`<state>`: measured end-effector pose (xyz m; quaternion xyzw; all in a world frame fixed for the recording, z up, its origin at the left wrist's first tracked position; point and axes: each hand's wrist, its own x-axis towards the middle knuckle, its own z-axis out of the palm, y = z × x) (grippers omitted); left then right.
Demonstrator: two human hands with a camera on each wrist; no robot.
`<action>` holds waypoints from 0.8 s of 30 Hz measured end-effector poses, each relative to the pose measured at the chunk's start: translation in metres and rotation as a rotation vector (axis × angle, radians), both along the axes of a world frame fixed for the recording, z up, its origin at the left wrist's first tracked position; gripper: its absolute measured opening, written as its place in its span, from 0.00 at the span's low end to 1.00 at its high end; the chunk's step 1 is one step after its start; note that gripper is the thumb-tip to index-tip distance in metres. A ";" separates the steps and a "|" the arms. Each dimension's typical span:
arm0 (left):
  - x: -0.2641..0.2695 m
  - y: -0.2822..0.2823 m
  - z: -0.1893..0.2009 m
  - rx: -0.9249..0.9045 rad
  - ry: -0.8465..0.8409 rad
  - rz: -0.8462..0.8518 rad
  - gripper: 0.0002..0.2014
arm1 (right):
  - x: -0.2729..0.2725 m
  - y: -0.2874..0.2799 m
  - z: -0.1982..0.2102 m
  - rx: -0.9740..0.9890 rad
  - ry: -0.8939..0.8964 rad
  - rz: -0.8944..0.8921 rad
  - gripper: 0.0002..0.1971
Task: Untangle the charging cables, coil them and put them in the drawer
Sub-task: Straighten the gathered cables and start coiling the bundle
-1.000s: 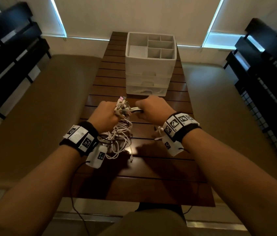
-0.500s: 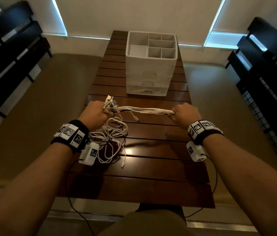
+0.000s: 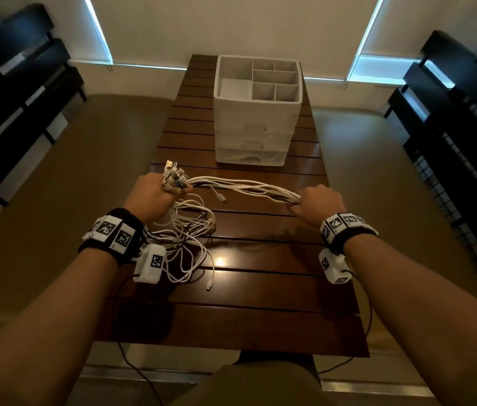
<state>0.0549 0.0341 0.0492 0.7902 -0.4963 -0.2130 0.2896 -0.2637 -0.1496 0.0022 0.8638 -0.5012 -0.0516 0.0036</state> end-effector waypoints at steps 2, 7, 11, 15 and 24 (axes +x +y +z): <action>0.000 0.000 0.001 0.021 0.020 0.019 0.08 | 0.001 0.000 -0.002 0.018 0.006 0.006 0.19; 0.001 0.003 0.007 0.026 0.046 0.058 0.12 | -0.001 -0.003 -0.010 0.198 0.029 -0.051 0.27; 0.001 0.007 0.004 0.053 -0.001 0.015 0.10 | -0.003 -0.004 -0.009 0.208 0.189 -0.092 0.37; -0.015 -0.004 0.002 0.071 -0.047 -0.061 0.15 | 0.038 0.006 0.017 0.254 -0.216 0.164 0.53; -0.051 -0.021 0.009 0.076 -0.098 -0.221 0.16 | 0.115 0.061 0.048 0.386 -0.400 0.472 0.41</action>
